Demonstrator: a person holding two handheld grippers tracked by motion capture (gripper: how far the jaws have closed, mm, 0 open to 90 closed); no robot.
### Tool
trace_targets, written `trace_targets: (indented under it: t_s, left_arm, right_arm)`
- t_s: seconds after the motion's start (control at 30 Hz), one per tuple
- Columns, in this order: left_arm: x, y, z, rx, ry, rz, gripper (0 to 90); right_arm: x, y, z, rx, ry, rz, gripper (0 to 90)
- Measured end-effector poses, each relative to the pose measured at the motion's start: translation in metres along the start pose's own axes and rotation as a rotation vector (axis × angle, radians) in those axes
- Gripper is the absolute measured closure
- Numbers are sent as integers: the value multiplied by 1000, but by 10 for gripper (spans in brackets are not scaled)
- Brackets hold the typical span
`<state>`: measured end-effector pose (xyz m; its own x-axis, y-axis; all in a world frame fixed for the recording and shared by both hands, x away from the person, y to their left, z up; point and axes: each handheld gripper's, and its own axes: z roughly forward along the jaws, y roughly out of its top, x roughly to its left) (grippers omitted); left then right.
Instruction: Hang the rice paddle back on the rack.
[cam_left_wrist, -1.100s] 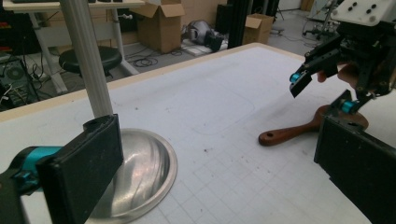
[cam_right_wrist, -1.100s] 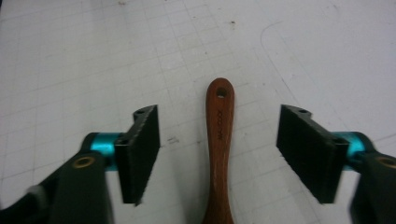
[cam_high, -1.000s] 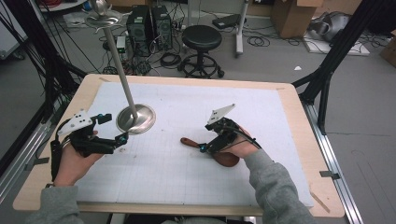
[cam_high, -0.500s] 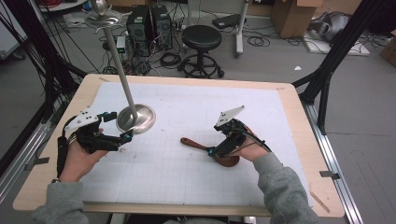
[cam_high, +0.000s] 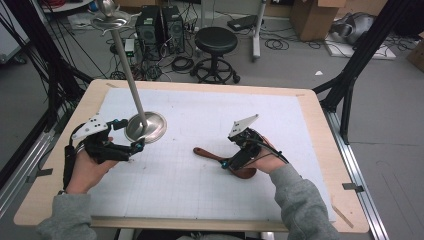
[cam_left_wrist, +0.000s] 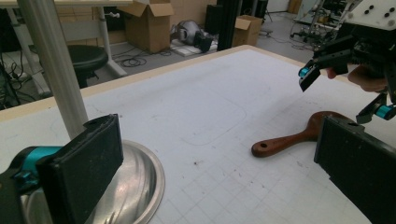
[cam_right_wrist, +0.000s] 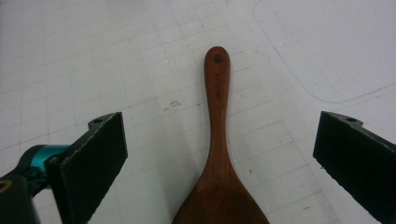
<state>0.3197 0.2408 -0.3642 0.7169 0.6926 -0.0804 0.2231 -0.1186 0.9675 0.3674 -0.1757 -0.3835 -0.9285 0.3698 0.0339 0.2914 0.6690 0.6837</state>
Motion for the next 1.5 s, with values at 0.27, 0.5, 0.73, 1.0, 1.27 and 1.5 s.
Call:
trace_targets:
  t_s: [0.27, 0.5, 0.73, 1.0, 1.27, 1.5]
  left_arm:
    - [-3, 0, 4, 10, -6, 4, 18]
    - [-5, -1, 5, 20, -11, 10, 18]
    - [-5, 0, 2, 3, -3, 14, 18]
    - [-4, -1, -2, -1, 1, 7, 18]
    - [-6, -2, -5, -1, 5, 11, 25]
    - [-5, -2, -9, -5, 13, 9, 26]
  right_arm:
    - [-1, 1, -3, 38, -34, 18, 24]
    - [1, 3, 0, 77, -43, 3, 42]
    - [2, 9, 8, 124, -56, -15, 47]
    - [4, 18, 22, 224, -25, -47, 136]
    - [3, 16, 37, 321, -33, -42, 180]
    - [3, 20, 44, 364, -26, -40, 263]
